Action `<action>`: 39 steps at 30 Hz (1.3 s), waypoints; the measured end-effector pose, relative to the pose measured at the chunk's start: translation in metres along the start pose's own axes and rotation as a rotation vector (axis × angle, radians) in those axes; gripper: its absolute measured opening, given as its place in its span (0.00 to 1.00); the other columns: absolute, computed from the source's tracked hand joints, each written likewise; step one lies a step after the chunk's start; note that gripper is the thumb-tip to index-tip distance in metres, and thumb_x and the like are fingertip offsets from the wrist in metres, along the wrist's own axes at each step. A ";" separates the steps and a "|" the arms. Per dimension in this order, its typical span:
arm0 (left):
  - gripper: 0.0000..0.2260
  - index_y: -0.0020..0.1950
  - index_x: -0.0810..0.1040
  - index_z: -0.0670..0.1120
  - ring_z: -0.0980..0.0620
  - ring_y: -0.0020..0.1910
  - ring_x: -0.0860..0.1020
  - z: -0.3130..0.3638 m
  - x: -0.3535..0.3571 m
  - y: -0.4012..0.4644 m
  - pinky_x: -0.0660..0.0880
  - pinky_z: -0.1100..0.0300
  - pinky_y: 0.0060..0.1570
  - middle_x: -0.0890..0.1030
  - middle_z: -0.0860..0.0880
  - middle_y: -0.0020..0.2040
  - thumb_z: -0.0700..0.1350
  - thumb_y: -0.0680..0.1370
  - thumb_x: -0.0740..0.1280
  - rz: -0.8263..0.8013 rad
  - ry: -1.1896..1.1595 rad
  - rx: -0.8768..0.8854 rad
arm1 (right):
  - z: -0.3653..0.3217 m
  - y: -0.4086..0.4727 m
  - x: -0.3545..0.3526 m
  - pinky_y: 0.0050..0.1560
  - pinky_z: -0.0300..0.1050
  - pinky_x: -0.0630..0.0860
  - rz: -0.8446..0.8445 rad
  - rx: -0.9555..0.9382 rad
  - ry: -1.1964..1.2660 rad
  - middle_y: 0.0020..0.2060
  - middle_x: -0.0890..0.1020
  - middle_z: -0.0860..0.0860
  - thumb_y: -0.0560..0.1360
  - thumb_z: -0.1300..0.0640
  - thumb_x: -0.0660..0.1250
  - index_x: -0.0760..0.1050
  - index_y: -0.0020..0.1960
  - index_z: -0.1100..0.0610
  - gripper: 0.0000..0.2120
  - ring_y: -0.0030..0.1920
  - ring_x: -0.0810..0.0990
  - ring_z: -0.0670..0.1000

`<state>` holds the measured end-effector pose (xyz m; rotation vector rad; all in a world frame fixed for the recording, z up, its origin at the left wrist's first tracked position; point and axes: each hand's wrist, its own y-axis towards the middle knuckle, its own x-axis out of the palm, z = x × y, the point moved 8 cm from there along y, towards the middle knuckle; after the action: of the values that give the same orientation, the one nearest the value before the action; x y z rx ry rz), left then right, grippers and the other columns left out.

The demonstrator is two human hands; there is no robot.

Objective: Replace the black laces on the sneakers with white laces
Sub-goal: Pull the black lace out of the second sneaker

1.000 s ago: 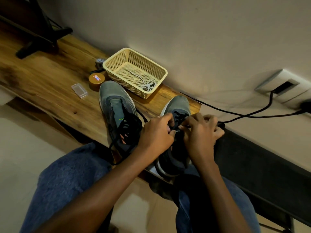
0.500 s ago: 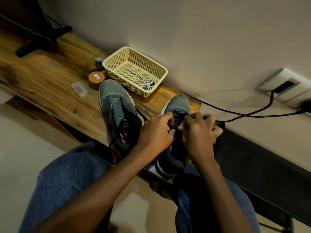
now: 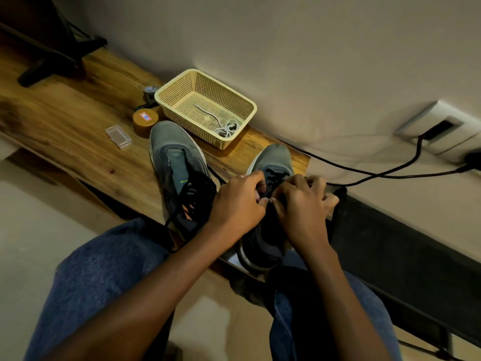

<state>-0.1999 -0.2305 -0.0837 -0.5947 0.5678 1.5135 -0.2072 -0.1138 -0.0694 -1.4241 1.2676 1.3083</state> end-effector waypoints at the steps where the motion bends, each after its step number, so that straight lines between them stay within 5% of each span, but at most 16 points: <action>1: 0.06 0.48 0.75 0.50 0.51 0.42 0.77 0.000 -0.001 0.000 0.77 0.55 0.42 0.77 0.54 0.38 0.46 0.74 0.70 0.001 0.001 -0.005 | -0.001 0.000 -0.002 0.56 0.60 0.63 0.046 -0.004 0.015 0.55 0.76 0.51 0.75 0.52 0.68 0.79 0.47 0.53 0.06 0.59 0.60 0.56; 6: 0.07 0.46 0.73 0.50 0.52 0.41 0.77 0.002 -0.002 -0.002 0.74 0.57 0.40 0.76 0.55 0.38 0.46 0.74 0.70 -0.005 -0.005 0.003 | 0.022 -0.003 -0.030 0.51 0.49 0.52 0.293 0.177 0.159 0.51 0.79 0.49 0.71 0.54 0.70 0.78 0.43 0.54 0.04 0.59 0.62 0.54; 12: 0.07 0.46 0.73 0.51 0.51 0.41 0.77 -0.001 -0.002 -0.002 0.75 0.55 0.40 0.76 0.55 0.37 0.46 0.74 0.71 -0.005 -0.004 0.006 | 0.003 0.001 -0.008 0.56 0.56 0.58 0.055 0.027 0.042 0.58 0.75 0.49 0.72 0.49 0.69 0.78 0.53 0.51 0.11 0.63 0.59 0.55; 20: 0.07 0.46 0.73 0.51 0.52 0.41 0.76 0.000 -0.003 -0.001 0.74 0.57 0.40 0.74 0.56 0.36 0.46 0.74 0.71 -0.009 0.003 0.013 | 0.000 0.004 -0.002 0.54 0.61 0.64 0.009 -0.032 -0.029 0.52 0.79 0.50 0.71 0.50 0.72 0.81 0.46 0.51 0.06 0.60 0.64 0.58; 28: 0.08 0.45 0.71 0.52 0.52 0.41 0.77 0.002 -0.003 0.000 0.74 0.58 0.39 0.76 0.55 0.38 0.46 0.74 0.71 -0.024 -0.006 0.004 | 0.007 -0.005 -0.029 0.48 0.49 0.51 0.319 0.078 0.075 0.48 0.79 0.50 0.68 0.55 0.72 0.79 0.39 0.54 0.04 0.56 0.61 0.54; 34: 0.08 0.44 0.71 0.51 0.51 0.41 0.77 -0.004 -0.004 0.001 0.75 0.56 0.39 0.77 0.54 0.38 0.46 0.74 0.71 -0.019 -0.003 -0.004 | -0.004 0.002 0.001 0.54 0.59 0.64 -0.001 -0.048 -0.064 0.57 0.75 0.50 0.72 0.47 0.70 0.78 0.51 0.51 0.11 0.61 0.64 0.59; 39: 0.08 0.43 0.71 0.52 0.50 0.41 0.77 -0.003 -0.004 0.002 0.75 0.56 0.40 0.78 0.53 0.38 0.45 0.73 0.71 -0.012 -0.005 -0.010 | -0.003 0.002 -0.011 0.50 0.56 0.62 0.156 -0.065 0.025 0.45 0.79 0.48 0.72 0.54 0.69 0.76 0.41 0.53 0.03 0.55 0.66 0.58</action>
<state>-0.2018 -0.2355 -0.0833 -0.6014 0.5518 1.5066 -0.2080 -0.1156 -0.0579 -1.4133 1.3869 1.4512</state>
